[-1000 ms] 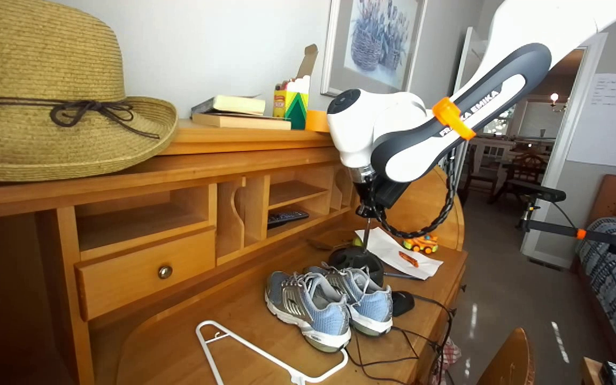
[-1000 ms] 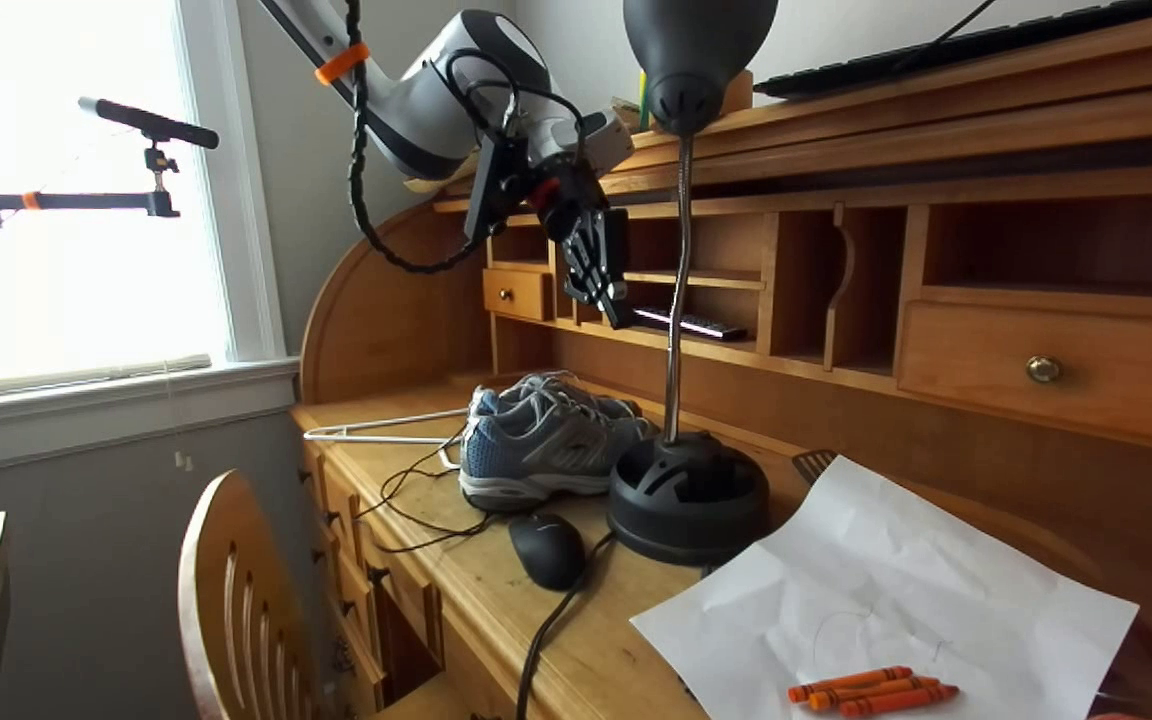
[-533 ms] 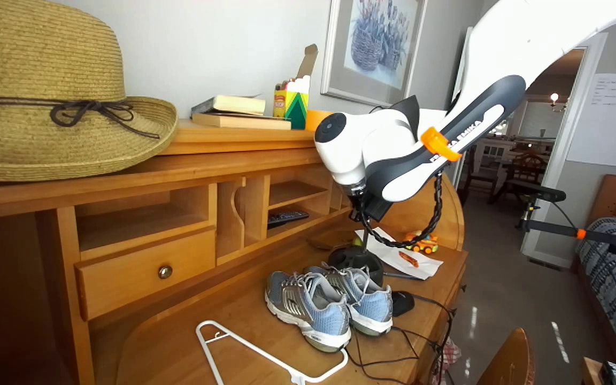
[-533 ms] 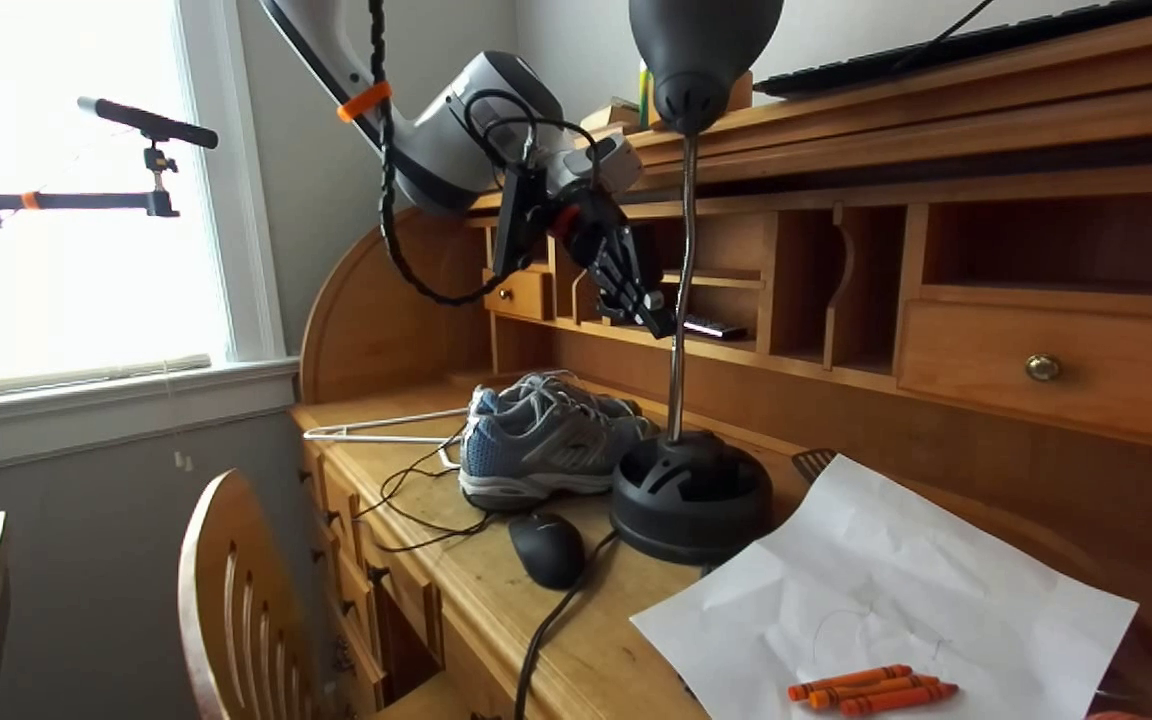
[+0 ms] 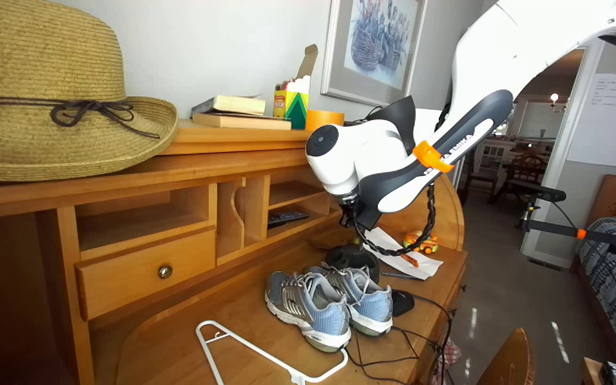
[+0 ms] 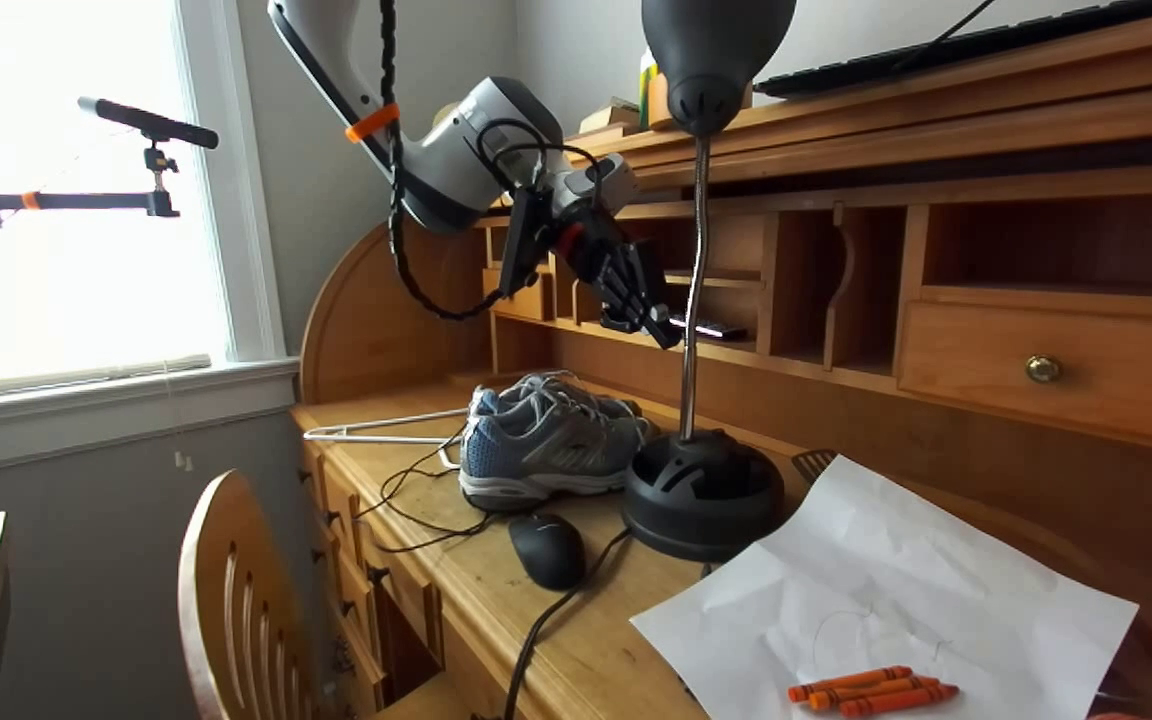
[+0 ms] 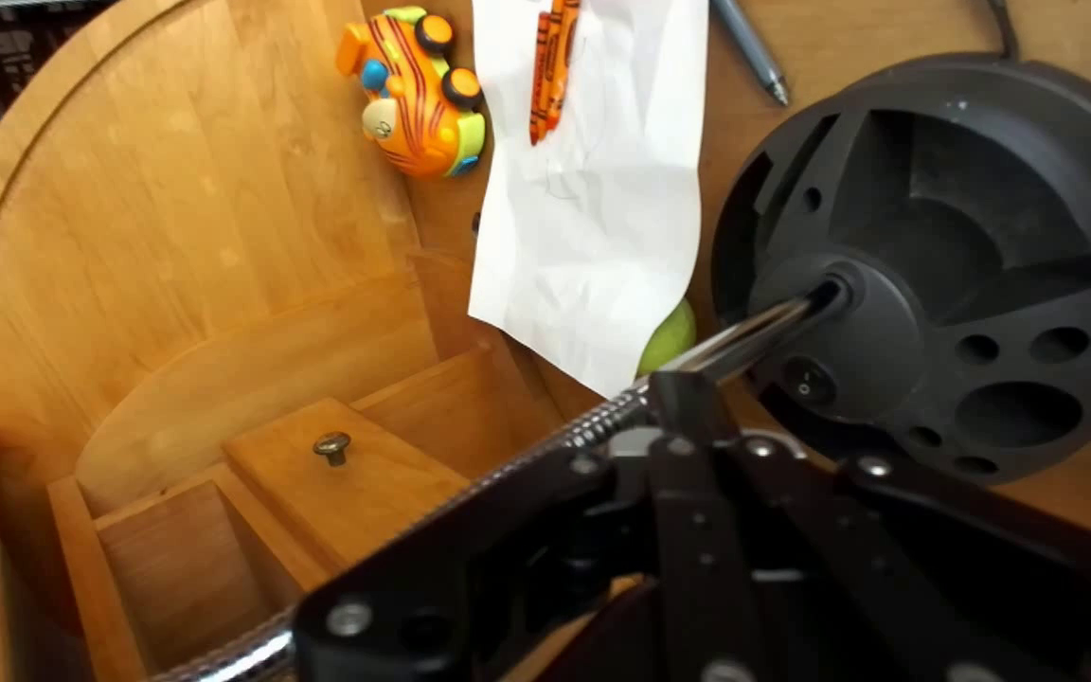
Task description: Press a button on the lamp
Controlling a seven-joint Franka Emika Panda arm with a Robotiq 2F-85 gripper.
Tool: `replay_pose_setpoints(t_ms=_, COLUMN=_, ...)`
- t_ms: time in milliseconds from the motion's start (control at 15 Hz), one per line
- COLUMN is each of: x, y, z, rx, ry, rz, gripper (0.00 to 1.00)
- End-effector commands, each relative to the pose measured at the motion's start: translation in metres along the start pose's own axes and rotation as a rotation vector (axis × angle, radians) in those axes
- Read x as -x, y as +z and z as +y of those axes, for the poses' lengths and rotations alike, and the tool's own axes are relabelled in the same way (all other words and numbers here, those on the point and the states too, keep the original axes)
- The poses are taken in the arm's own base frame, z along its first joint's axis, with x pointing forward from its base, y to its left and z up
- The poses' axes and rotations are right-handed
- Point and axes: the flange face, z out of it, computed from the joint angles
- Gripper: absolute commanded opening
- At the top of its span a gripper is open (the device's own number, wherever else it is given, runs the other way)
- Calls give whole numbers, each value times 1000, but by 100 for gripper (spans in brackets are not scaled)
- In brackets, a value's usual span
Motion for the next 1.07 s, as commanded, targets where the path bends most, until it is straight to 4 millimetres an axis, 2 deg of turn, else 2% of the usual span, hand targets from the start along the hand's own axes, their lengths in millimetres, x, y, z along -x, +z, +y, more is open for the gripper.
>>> replay_pose_setpoints(t_ms=0, x=-14, y=3, z=-11, rx=-8, ry=-5, rz=57, gripper=0)
replay_pose_setpoints(t_ms=267, x=-19, y=16, z=-9, rx=52, ry=6, rz=77, gripper=0)
replay_pose_setpoints(t_ms=1000, x=-18, y=45, z=-34, rx=91, ry=-40, rz=176, gripper=0)
